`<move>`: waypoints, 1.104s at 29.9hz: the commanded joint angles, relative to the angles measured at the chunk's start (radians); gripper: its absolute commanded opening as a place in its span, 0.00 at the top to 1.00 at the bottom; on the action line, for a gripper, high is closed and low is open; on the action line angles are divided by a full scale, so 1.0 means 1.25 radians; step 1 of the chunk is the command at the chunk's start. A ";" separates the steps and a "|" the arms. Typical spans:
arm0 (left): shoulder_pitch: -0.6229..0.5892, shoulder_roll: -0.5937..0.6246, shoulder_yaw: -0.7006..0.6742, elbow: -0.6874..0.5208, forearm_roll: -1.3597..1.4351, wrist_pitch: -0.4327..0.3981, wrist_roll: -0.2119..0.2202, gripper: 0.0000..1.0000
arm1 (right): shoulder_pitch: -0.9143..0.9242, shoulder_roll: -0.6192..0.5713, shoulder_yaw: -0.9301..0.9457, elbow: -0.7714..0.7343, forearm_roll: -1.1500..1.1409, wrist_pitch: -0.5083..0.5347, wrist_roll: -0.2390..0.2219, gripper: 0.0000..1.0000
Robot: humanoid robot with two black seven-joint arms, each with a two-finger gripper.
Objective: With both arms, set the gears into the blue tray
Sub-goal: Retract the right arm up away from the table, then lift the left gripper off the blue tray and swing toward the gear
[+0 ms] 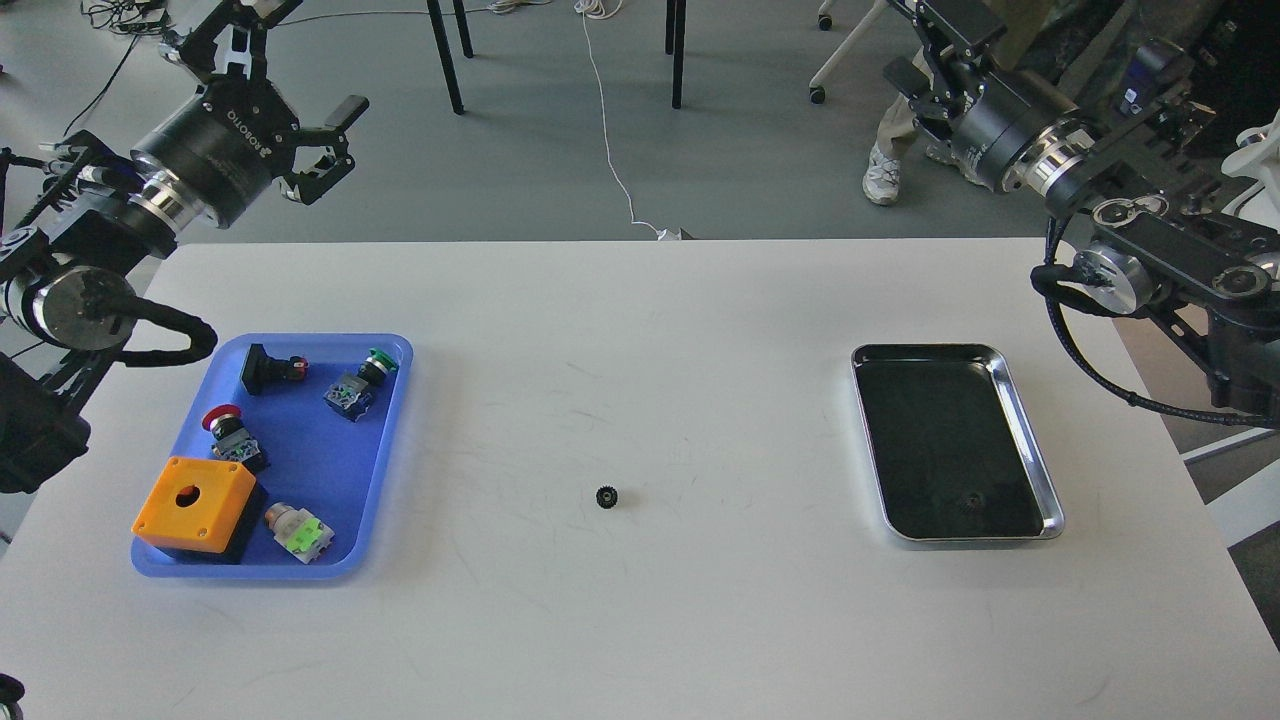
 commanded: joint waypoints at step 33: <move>0.015 0.018 0.076 -0.306 0.217 0.072 -0.002 0.02 | -0.142 -0.015 0.194 -0.131 0.325 0.146 0.000 0.03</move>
